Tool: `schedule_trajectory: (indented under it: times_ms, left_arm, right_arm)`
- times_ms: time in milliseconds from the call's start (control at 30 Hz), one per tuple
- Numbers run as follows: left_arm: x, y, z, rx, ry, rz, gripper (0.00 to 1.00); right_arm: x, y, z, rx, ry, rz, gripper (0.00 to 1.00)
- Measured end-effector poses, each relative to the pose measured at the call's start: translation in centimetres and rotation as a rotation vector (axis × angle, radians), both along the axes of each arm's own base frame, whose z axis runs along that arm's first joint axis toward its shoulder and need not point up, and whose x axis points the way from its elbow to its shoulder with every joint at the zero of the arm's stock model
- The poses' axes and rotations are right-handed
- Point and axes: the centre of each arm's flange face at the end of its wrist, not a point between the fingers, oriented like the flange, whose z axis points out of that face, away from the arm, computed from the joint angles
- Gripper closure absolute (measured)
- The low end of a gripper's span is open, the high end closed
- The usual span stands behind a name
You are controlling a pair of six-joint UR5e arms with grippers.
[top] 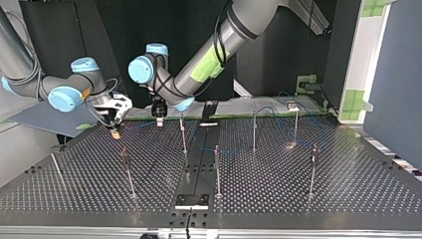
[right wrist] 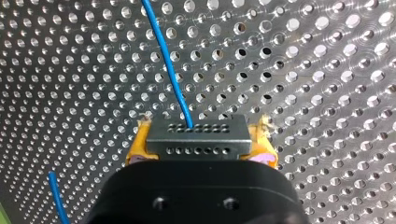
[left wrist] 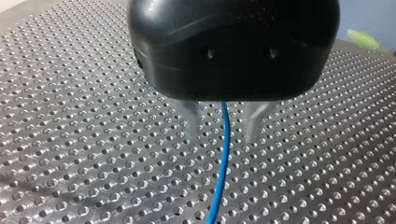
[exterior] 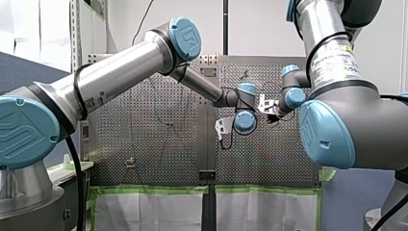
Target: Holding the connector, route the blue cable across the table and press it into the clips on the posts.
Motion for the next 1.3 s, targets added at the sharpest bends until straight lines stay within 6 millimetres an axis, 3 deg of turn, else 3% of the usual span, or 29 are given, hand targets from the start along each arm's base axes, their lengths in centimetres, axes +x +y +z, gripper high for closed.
schedule_trajectory:
  times_ms: [300,333,400,533,1000,1100,1300]
  left_arm:
    - [0.5,0.3,-0.1,0.003,0.006,-0.014,0.85]
    - [0.5,0.3,-0.1,0.002,0.006,-0.014,0.75]
    - [0.7,0.4,-0.1,0.002,0.007,-0.013,0.78]
    - [0.8,0.6,-0.1,0.005,0.012,-0.010,0.98]
    - [0.2,-0.2,0.9,-0.023,0.013,-0.014,0.98]
    - [0.0,-0.6,1.8,-0.025,0.012,-0.010,0.98]
    - [-0.8,-1.0,4.2,-0.035,0.017,-0.001,0.98]
  right_arm:
    - [0.0,0.0,0.0,-0.001,0.000,0.000,1.00]
    - [0.0,0.0,0.0,-0.001,0.000,0.000,1.00]
    - [0.0,0.0,0.0,-0.001,0.000,0.000,1.00]
    - [0.0,0.0,0.0,-0.001,-0.001,0.002,1.00]
    - [0.1,0.1,0.3,0.001,-0.006,0.009,1.00]
    - [0.1,0.1,1.4,-0.016,-0.011,0.008,1.00]
    - [0.3,0.4,5.3,-0.056,-0.039,0.011,1.00]
